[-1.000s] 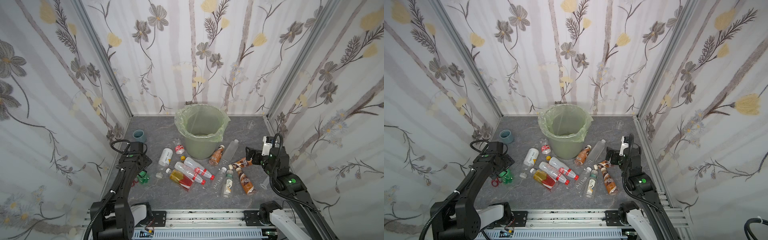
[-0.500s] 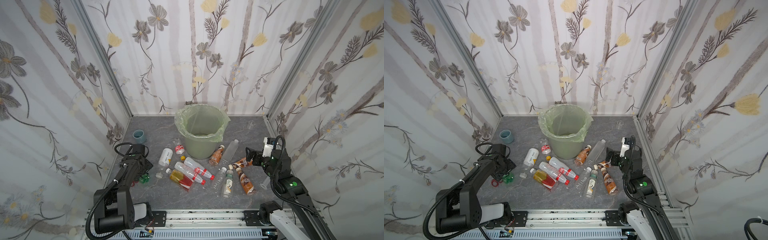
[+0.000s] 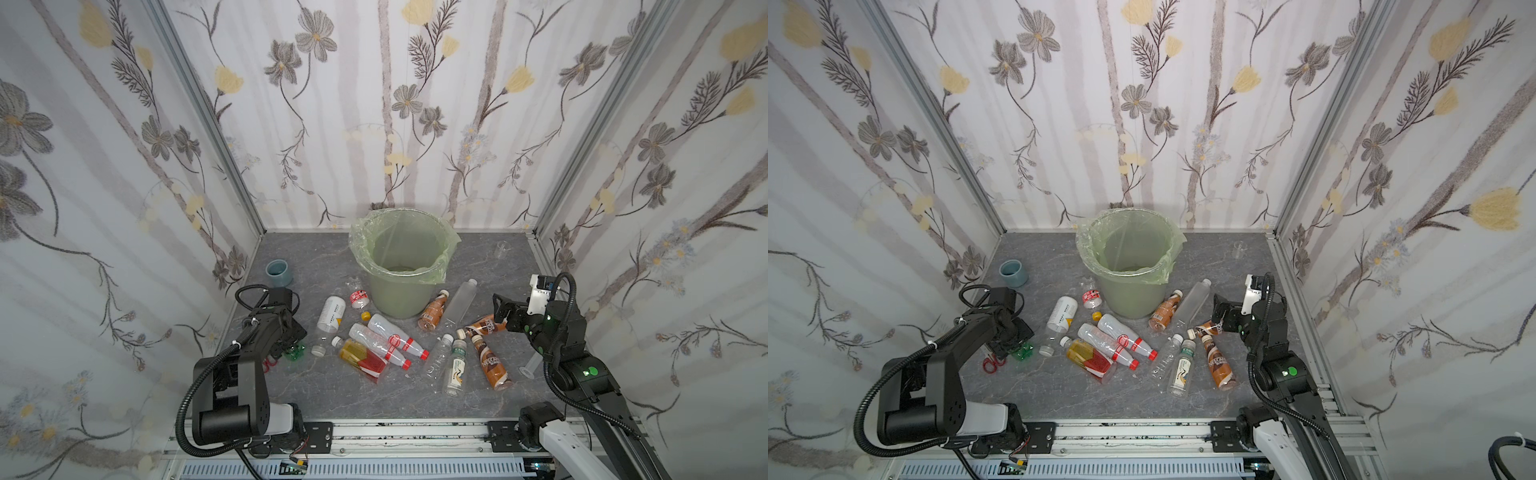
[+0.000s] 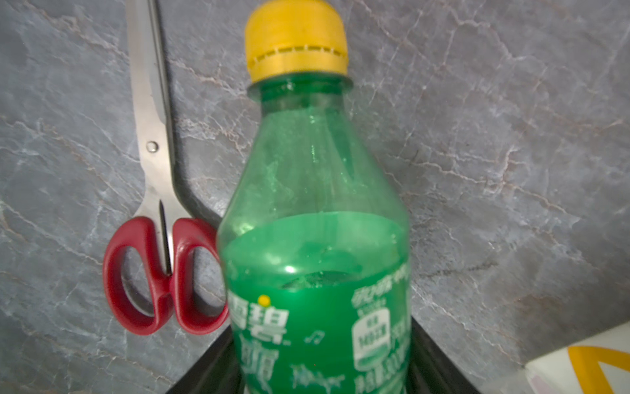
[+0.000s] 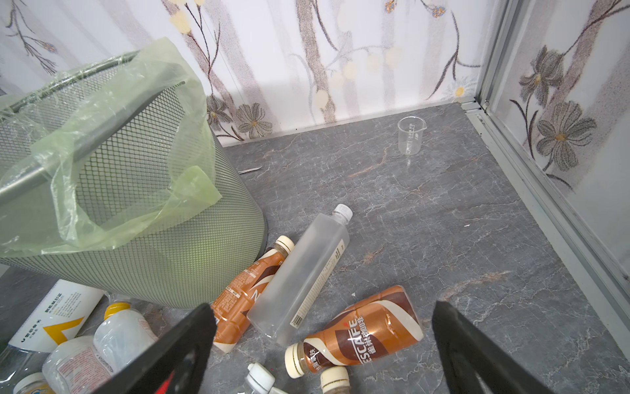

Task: Put the plastic bottles in the bin
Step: 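Close the left gripper on the green bottle and lift it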

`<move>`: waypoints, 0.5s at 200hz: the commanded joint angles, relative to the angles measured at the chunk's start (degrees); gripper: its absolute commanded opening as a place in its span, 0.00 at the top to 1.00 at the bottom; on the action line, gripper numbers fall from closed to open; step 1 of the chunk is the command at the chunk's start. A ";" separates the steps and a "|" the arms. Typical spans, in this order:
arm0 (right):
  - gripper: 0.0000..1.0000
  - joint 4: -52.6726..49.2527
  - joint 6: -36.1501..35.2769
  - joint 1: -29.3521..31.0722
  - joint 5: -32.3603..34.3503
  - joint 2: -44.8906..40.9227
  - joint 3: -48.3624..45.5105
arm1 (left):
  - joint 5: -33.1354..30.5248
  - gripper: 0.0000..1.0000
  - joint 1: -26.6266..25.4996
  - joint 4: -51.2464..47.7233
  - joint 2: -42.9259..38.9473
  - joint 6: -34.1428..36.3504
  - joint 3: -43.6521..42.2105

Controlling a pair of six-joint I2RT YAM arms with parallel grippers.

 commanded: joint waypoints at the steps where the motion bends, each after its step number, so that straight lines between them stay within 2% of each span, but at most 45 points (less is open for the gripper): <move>1: 0.00 0.65 0.83 0.05 0.55 -0.37 0.44 | -0.05 0.33 0.07 1.74 0.63 1.23 -0.25; 21: 0.00 0.65 1.00 0.09 0.36 -0.66 0.61 | -0.15 0.33 0.12 2.26 0.93 1.67 -0.41; 100: 0.00 0.62 1.66 0.08 -1.71 -2.07 0.88 | 1.32 0.45 -0.43 3.46 -0.36 2.98 -0.49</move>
